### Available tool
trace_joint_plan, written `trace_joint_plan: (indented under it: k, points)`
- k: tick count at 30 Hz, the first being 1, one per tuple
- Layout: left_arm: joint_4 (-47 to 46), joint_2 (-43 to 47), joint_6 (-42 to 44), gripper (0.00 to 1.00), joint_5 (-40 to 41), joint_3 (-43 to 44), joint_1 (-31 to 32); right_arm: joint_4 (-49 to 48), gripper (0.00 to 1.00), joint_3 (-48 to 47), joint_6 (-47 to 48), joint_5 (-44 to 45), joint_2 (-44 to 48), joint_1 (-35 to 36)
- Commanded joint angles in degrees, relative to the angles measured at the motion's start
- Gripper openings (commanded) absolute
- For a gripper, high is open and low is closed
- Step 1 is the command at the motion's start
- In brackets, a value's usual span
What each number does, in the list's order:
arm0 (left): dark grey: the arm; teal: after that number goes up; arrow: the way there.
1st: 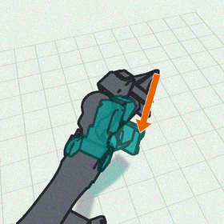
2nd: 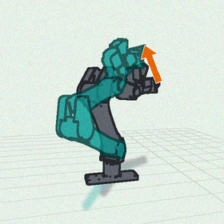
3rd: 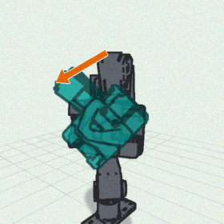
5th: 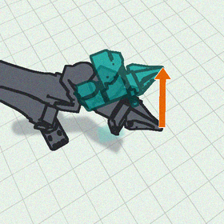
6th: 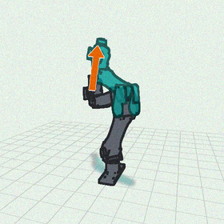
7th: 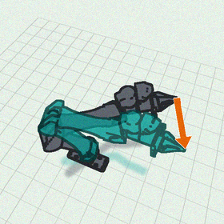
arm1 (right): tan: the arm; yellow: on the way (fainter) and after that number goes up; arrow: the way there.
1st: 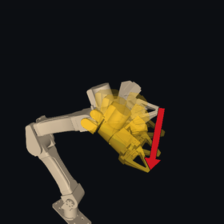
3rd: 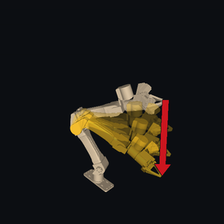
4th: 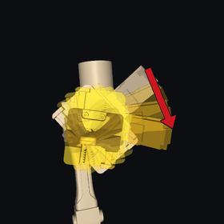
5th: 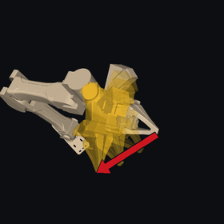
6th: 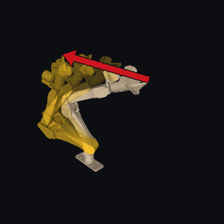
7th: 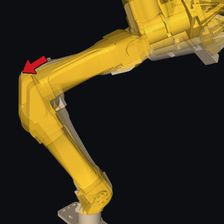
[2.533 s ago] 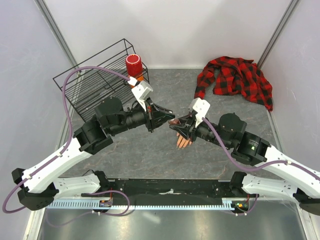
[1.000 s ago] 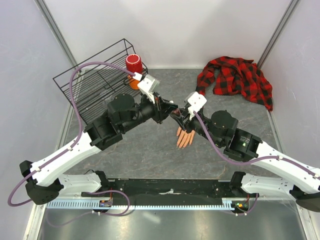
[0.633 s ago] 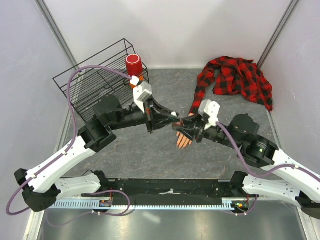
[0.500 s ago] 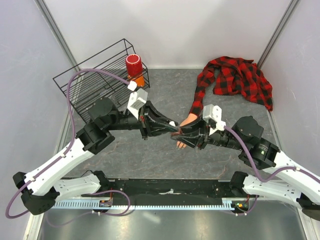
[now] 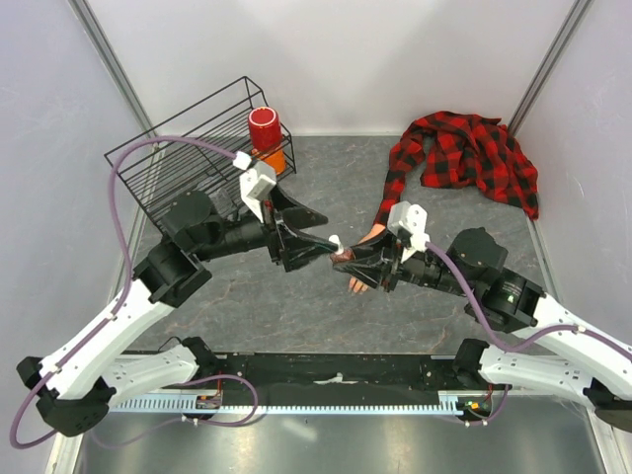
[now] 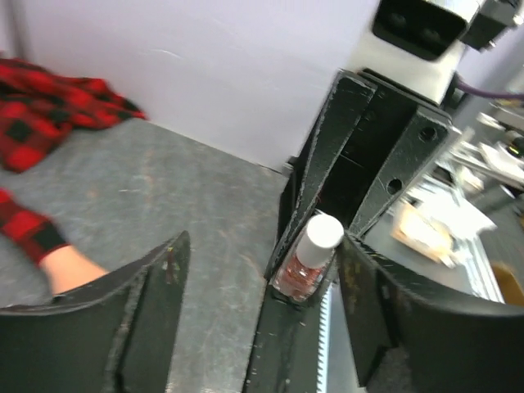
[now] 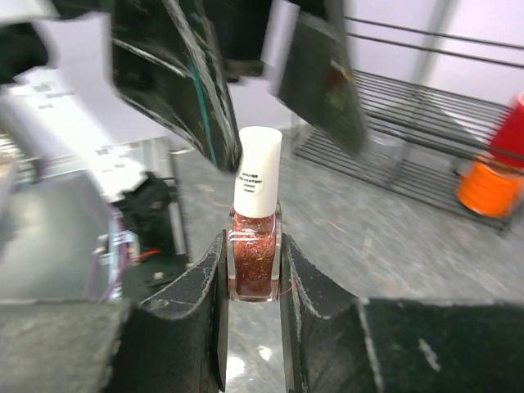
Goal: Paint the nails
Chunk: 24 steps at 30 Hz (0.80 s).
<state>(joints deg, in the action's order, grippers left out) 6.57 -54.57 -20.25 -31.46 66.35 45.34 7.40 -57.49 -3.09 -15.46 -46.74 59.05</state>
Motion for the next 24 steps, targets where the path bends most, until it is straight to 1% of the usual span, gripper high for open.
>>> trace_joint_plan:
  k: [1, 2, 4, 7, 10, 14, 19, 21, 22, 23, 24]
  points:
    - [4.0, 2.5, -0.5, 0.7, 15.4, 3.4, -1.3, 2.1, 0.0, -4.2, 2.7, 13.1, -2.9, 1.0]
    - [4.9, 1.9, -0.7, 0.69, 16.2, 4.0, -1.3, 2.4, 0.0, -4.6, 4.3, 14.4, -3.4, 1.0]
    - [7.0, 0.2, -0.9, 0.68, 18.8, 5.5, -1.3, 2.7, 0.0, -6.0, 4.7, 16.9, -5.3, 1.0]
    - [8.0, -1.7, -1.0, 0.68, 20.0, 6.9, -1.3, 3.0, 0.0, -7.2, 5.6, 18.1, -6.9, 1.0]
    - [8.6, -4.1, -0.8, 0.64, 20.2, 8.0, -1.3, 3.0, 0.0, -7.9, 6.3, 19.4, -7.6, 1.0]
    - [9.2, -6.1, -0.7, 0.55, 19.8, 8.7, -1.3, 3.1, 0.0, -7.9, 7.0, 20.4, -7.9, 1.0]
    - [9.1, -7.5, -0.5, 0.5, 17.8, 8.6, -1.3, 3.0, 0.0, -7.6, 7.1, 20.6, -8.5, 1.0]
    - [8.7, -7.7, -1.0, 0.51, 16.9, 8.4, -1.3, 3.0, 0.0, -7.6, 7.1, 20.7, -8.7, 1.1]
    - [8.6, -7.8, -1.2, 0.54, 16.7, 8.5, -1.3, 3.1, 0.0, -7.5, 7.2, 20.9, -8.9, 1.0]
    - [8.5, -7.6, -1.2, 0.63, 16.8, 8.4, -1.3, 3.0, 0.0, -7.5, 7.2, 21.0, -8.8, 0.9]
    - [8.3, -7.3, -1.3, 0.67, 17.0, 8.4, -1.4, 3.0, 0.0, -7.4, 7.3, 21.0, -8.9, 1.0]
